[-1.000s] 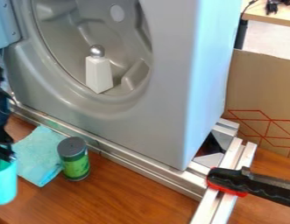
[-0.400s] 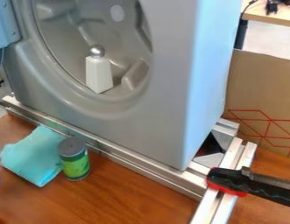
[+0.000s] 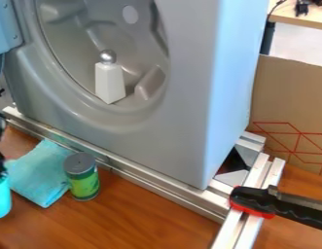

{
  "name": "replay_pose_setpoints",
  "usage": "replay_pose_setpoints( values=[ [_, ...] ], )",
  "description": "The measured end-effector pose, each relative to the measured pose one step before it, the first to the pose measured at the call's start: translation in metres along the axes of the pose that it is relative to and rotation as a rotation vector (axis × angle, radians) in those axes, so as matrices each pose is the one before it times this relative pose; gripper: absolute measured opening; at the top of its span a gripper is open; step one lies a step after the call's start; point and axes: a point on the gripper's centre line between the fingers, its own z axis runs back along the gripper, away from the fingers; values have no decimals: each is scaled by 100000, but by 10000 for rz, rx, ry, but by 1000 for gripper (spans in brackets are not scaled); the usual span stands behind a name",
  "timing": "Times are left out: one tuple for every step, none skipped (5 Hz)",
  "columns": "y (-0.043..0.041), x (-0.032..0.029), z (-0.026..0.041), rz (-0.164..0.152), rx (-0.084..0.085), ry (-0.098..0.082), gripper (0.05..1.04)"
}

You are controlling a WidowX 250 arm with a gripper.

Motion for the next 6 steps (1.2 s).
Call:
replay_pose_setpoints(
  values=[
    [218, 713, -1170, 43, 2, 359, 111],
    [335, 566, -3, -23, 11, -27, 110],
    [1, -77, -39, 18, -77, 184, 150],
    [-401, -80, -37, -170, -287, 9, 376],
    [289, -557, 1021, 52, -104, -266, 678],
    [85, -463, 275, 33, -317, -91, 961]
  ],
)
